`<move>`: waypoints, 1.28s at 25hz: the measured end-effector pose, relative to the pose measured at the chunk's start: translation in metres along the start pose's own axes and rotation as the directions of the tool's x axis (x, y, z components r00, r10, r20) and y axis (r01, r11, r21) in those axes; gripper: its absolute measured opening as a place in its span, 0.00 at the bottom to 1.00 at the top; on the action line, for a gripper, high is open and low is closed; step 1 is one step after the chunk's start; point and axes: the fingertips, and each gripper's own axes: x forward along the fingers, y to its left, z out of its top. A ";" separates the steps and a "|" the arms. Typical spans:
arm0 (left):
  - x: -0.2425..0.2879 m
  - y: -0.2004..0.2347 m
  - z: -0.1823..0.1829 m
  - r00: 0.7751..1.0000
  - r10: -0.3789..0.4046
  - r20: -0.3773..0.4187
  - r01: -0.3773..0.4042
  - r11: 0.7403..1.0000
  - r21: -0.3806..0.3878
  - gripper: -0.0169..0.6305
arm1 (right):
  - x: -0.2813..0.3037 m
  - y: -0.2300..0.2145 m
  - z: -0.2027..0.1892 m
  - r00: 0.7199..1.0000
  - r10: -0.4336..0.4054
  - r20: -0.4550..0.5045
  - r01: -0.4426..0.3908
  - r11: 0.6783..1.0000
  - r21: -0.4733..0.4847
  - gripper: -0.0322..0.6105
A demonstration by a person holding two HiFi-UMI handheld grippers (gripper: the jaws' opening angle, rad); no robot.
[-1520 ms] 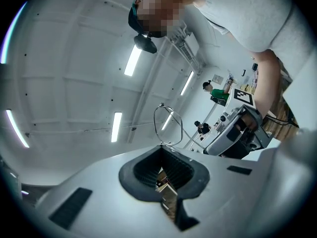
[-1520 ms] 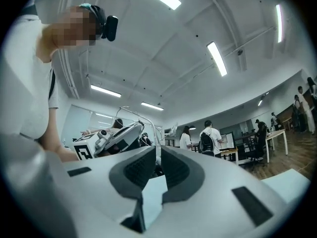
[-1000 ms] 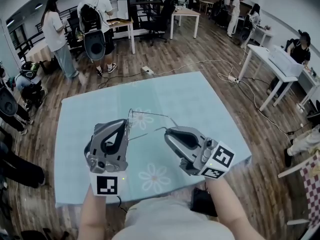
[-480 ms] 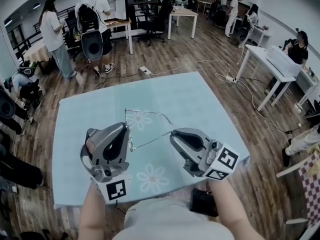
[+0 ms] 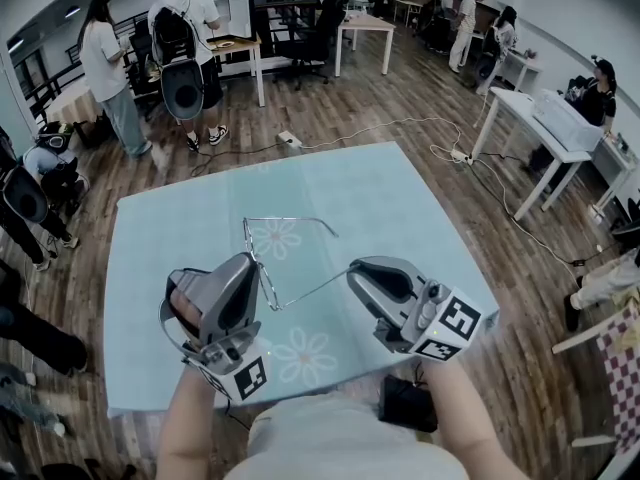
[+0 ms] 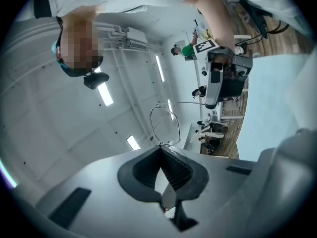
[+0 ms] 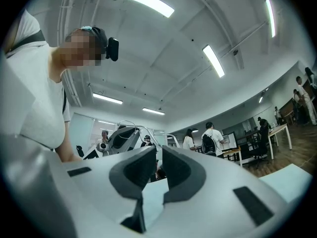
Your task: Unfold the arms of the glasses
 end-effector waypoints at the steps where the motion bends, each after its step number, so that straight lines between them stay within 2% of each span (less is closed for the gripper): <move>1: 0.000 0.000 0.000 1.000 0.009 -0.004 -0.009 1.000 0.015 0.01 | 0.000 -0.002 0.000 1.000 -0.006 0.000 0.006 1.000 0.000 0.11; 5: -0.001 0.003 -0.003 0.999 0.033 -0.011 -0.032 0.997 0.064 0.01 | 0.002 -0.004 0.000 1.000 -0.022 -0.004 0.022 1.000 -0.008 0.11; 11: -0.007 0.004 0.012 0.999 0.043 0.013 -0.044 0.992 0.122 0.01 | -0.008 0.000 -0.001 0.999 -0.035 -0.012 0.034 0.999 -0.029 0.11; 18: -0.004 0.004 0.008 0.999 0.038 0.025 -0.040 0.991 0.124 0.01 | 0.001 -0.007 -0.001 0.999 -0.040 -0.031 0.038 0.998 -0.052 0.14; 26: -0.002 0.006 0.006 0.999 0.050 0.003 -0.050 0.992 0.113 0.01 | -0.004 -0.011 -0.001 0.998 -0.056 -0.042 0.053 0.997 -0.061 0.21; 32: 0.003 0.003 -0.001 0.998 0.059 -0.031 -0.055 0.993 0.105 0.01 | -0.008 -0.019 0.004 0.991 -0.126 -0.042 0.121 0.987 -0.110 0.21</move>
